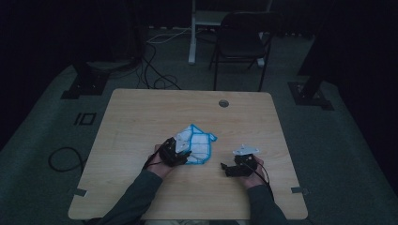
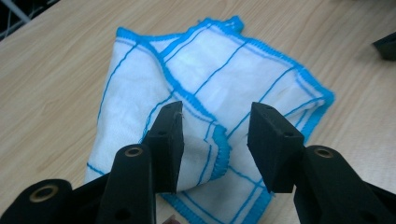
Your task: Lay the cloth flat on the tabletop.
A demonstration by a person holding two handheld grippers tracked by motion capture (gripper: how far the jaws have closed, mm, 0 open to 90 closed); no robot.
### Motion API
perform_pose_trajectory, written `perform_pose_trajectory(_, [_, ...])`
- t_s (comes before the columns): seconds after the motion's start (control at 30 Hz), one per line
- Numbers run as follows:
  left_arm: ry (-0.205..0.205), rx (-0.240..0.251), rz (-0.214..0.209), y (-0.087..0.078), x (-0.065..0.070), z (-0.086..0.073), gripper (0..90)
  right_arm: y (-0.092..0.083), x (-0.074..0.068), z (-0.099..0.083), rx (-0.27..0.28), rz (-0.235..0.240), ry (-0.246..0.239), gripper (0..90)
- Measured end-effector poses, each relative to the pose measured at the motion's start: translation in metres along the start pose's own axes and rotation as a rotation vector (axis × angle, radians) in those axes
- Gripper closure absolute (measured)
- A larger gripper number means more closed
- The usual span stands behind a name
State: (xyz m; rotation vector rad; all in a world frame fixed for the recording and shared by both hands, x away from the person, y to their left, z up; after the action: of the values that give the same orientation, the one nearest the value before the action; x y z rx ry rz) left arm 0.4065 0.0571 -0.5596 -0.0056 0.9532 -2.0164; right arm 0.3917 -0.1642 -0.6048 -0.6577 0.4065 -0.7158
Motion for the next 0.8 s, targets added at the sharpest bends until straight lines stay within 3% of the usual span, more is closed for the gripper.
perform_pose_trajectory(0.3, [-0.023, -0.032, 0.038, 0.003, -0.013, -0.008, 85.7, 0.0, 0.0, 0.0, 0.0, 0.0, 0.0, 14.1])
perform_pose_trajectory(0.47, [-0.024, -0.027, 0.047, 0.002, -0.019, -0.006, 87.9, 0.0, 0.0, 0.0, 0.0, 0.0, 0.0, 14.1])
perform_pose_trajectory(0.8, [-0.124, 0.005, 0.105, -0.006, -0.042, -0.004, 88.0, 0.0, 0.0, 0.0, 0.0, 0.0, 0.0, 14.1])
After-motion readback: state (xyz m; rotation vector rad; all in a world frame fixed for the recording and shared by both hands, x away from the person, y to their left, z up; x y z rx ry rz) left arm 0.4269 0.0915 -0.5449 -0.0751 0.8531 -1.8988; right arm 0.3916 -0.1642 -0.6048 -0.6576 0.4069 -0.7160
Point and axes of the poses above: each handheld gripper's, and its own axes: y roughly forward along the jaws, z roughly out of its top, x roughly to its right, the point moved 8 cm from there along y, roughly forward along the jaws, and after that the axes turned 10 degrees about z, right-handed, at the moved point
